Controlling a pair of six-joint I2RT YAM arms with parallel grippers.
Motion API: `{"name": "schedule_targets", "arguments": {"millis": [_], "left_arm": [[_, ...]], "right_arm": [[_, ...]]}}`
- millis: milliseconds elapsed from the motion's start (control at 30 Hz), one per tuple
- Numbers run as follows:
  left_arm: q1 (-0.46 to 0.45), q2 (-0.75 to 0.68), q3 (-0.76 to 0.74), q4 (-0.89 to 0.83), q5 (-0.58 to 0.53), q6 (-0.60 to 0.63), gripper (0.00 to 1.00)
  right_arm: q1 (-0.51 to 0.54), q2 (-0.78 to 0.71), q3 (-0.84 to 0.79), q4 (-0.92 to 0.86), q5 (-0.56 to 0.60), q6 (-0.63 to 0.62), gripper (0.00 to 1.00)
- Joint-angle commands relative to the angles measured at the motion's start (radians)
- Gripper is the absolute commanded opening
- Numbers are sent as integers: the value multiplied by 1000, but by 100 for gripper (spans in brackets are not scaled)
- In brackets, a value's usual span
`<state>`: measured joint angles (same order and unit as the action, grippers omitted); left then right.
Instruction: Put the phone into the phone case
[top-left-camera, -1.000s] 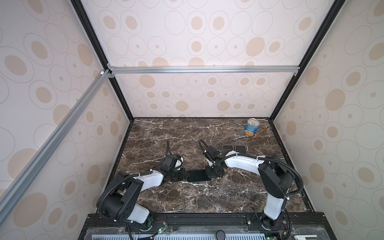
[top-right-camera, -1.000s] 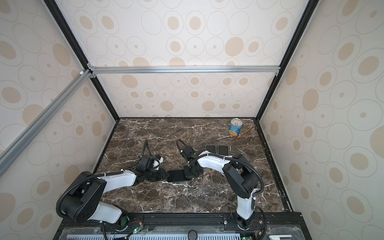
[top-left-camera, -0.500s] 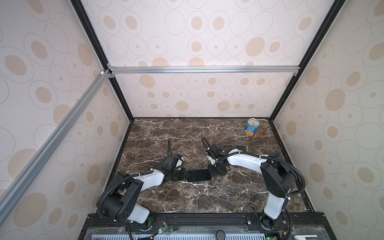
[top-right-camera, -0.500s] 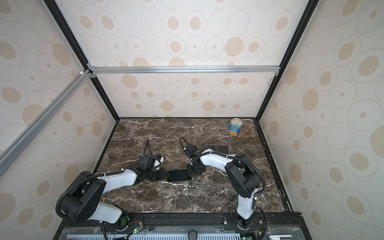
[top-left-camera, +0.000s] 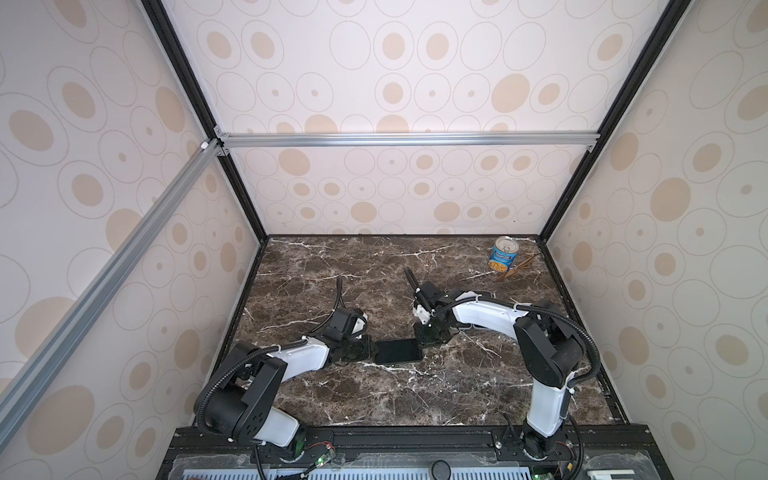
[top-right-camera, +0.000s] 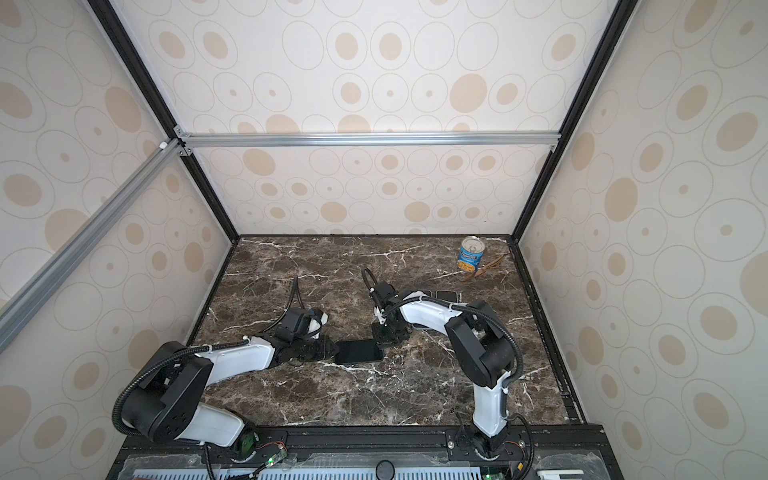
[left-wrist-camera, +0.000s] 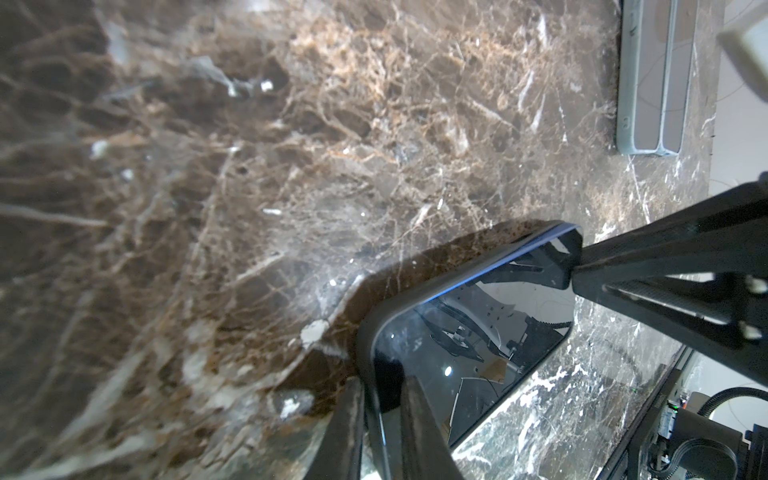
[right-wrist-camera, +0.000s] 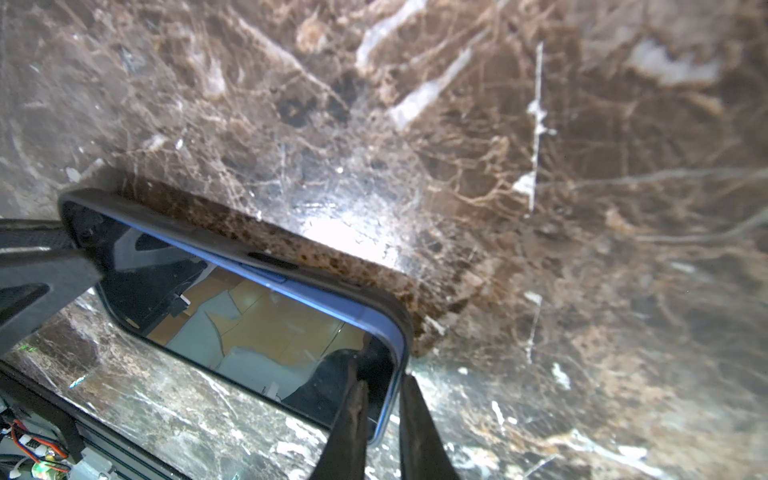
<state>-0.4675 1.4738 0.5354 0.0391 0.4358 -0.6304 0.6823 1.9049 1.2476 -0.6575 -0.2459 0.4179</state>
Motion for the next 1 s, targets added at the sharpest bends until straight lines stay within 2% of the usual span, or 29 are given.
{"name": "schedule_targets", "arguments": {"millis": [0, 167, 367, 467, 633, 767, 867, 967], "left_arm": [[-2, 42, -24, -93, -83, 24, 18], [-3, 47, -27, -85, -81, 23, 18], [-2, 46, -28, -85, -83, 28, 18], [-2, 43, -32, -82, -83, 28, 18], [-2, 42, -32, -82, -82, 29, 17], [-2, 39, -29, -80, -80, 29, 17], [0, 25, -19, -89, -88, 32, 17], [9, -23, 11, -127, -119, 45, 18]], "right_arm": [[8, 134, -56, 24, 115, -18, 15], [43, 220, -80, 37, 224, -24, 14], [76, 345, -94, 69, 272, -18, 13], [77, 360, -115, 86, 260, -5, 13], [73, 274, -136, 105, 209, 25, 14], [66, 219, -65, 52, 196, 7, 15], [65, 145, -11, 35, 160, -43, 18], [67, 15, 26, 34, 152, -172, 29]]}}
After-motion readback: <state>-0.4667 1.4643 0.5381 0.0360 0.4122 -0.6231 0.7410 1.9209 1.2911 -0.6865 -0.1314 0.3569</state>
